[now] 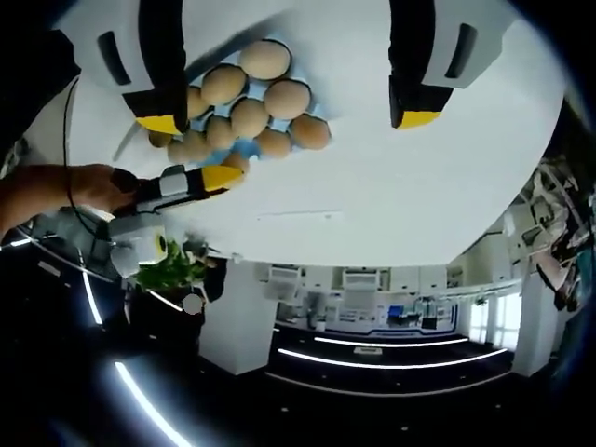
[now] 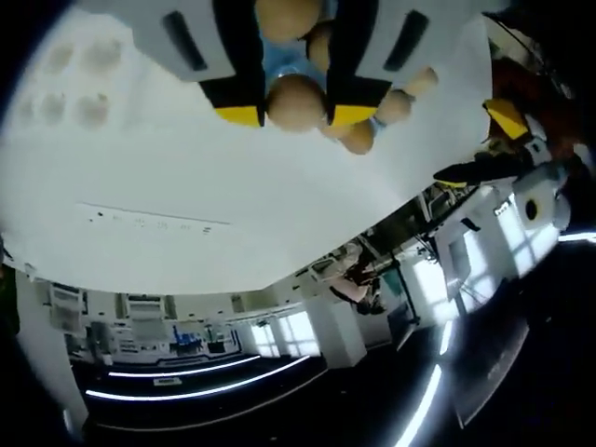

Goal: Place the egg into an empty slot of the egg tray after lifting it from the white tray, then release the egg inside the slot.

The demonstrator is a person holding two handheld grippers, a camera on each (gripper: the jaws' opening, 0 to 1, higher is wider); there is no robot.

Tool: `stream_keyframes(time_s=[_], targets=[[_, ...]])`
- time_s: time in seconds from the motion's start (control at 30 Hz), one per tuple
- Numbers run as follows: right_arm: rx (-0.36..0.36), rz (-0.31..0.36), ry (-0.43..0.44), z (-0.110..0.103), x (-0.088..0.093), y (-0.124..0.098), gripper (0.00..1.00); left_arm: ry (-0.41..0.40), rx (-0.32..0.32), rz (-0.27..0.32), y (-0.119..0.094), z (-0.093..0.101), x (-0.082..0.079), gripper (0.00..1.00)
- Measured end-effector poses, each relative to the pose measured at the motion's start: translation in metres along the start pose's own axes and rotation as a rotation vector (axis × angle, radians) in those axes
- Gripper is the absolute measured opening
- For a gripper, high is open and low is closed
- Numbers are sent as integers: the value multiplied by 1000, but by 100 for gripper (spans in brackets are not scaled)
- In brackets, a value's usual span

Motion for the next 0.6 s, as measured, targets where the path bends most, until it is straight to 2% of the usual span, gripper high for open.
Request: stream_keyframes(time_s=[0.37, 0.5, 0.57, 0.6], targets=[[19, -58, -17, 3, 6, 8, 26, -6, 11, -3, 1, 1, 2, 89], [5, -79, 26, 5, 9, 11, 26, -1, 18, -15, 1, 2, 4, 88], [9, -77, 2, 7, 10, 12, 26, -1, 20, -11, 1, 3, 4, 89], [13, -85, 18, 7, 10, 12, 26, -1, 19, -12, 1, 3, 4, 88]])
Point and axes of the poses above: the point that each gripper's makers call its tool centre point, and the gripper's own axes: y roughly forward along the fingers, z roughly to its right, x roughly out of its underside, the point moved 9 cm from there along -y, roughly backward along the fingers, and after that the axes turned 10 degrees about y, right-handed, at the moved point
